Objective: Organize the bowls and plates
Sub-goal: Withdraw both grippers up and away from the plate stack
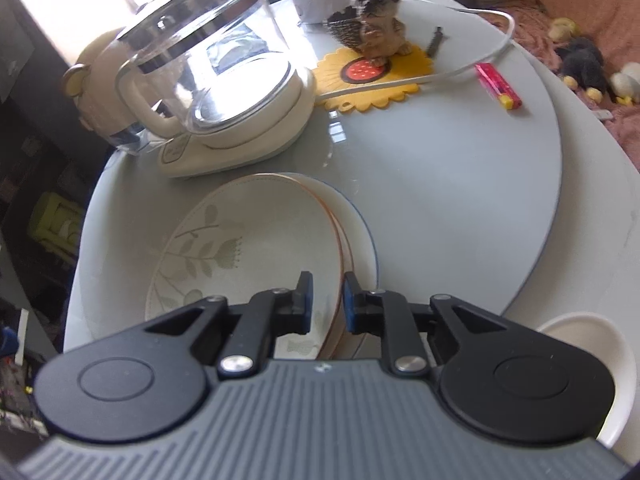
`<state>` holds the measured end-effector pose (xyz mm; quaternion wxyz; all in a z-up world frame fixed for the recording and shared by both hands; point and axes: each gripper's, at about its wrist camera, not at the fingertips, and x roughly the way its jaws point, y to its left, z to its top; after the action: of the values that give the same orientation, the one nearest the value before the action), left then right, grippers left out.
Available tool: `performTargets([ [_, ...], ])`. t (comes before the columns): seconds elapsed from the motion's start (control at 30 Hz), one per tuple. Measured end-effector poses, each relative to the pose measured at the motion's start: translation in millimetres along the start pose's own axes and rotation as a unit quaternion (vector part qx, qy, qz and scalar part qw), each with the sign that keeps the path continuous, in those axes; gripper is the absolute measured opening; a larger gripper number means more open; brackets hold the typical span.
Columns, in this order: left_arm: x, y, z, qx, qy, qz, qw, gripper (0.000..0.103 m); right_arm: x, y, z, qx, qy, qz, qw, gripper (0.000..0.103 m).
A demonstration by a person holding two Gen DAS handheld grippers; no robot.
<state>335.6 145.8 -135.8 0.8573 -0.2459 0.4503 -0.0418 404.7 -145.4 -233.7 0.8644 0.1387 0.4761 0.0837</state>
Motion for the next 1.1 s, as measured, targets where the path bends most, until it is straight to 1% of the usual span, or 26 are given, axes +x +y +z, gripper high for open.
performTargets([
  [0.1, -14, -1, -4, 0.003, -0.007, -0.015, 0.9999, 0.037, -8, -1, -4, 0.009, -0.011, -0.002, 1.000, 0.020],
  [0.23, -32, -2, -10, 0.020, -0.013, -0.022, 0.9995, 0.037, -31, -1, -9, 0.018, -0.030, -0.008, 0.999, 0.020],
  [0.5, -74, 0, -17, 0.047, -0.027, -0.048, 0.9973, 0.037, -105, 17, -26, -0.005, -0.085, 0.004, 0.996, 0.020],
  [0.57, -84, -1, -18, 0.058, -0.033, -0.052, 0.9964, 0.037, -118, 22, -30, -0.007, -0.095, 0.000, 0.995, 0.020],
  [0.7, -104, -5, -24, 0.088, -0.046, -0.054, 0.9936, 0.037, -141, 33, -39, -0.011, -0.113, 0.006, 0.993, 0.020],
  [0.8, -118, -9, -31, 0.108, -0.053, -0.055, 0.9911, 0.037, -158, 41, -49, -0.017, -0.124, 0.007, 0.992, 0.020],
  [0.93, -135, -12, -46, 0.127, -0.062, -0.051, 0.9886, 0.037, -183, 52, -63, -0.028, -0.142, 0.019, 0.989, 0.020],
  [1.0, -142, -12, -53, 0.128, -0.063, -0.051, 0.9885, 0.037, -195, 56, -71, -0.030, -0.148, 0.022, 0.988, 0.020],
  [1.07, -149, -11, -60, 0.113, -0.059, -0.054, 0.9904, 0.037, -205, 60, -79, -0.024, -0.150, 0.024, 0.988, 0.020],
  [1.1, -152, -12, -65, 0.113, -0.060, -0.057, 0.9902, 0.037, -211, 61, -82, -0.022, -0.151, 0.031, 0.988, 0.020],
])
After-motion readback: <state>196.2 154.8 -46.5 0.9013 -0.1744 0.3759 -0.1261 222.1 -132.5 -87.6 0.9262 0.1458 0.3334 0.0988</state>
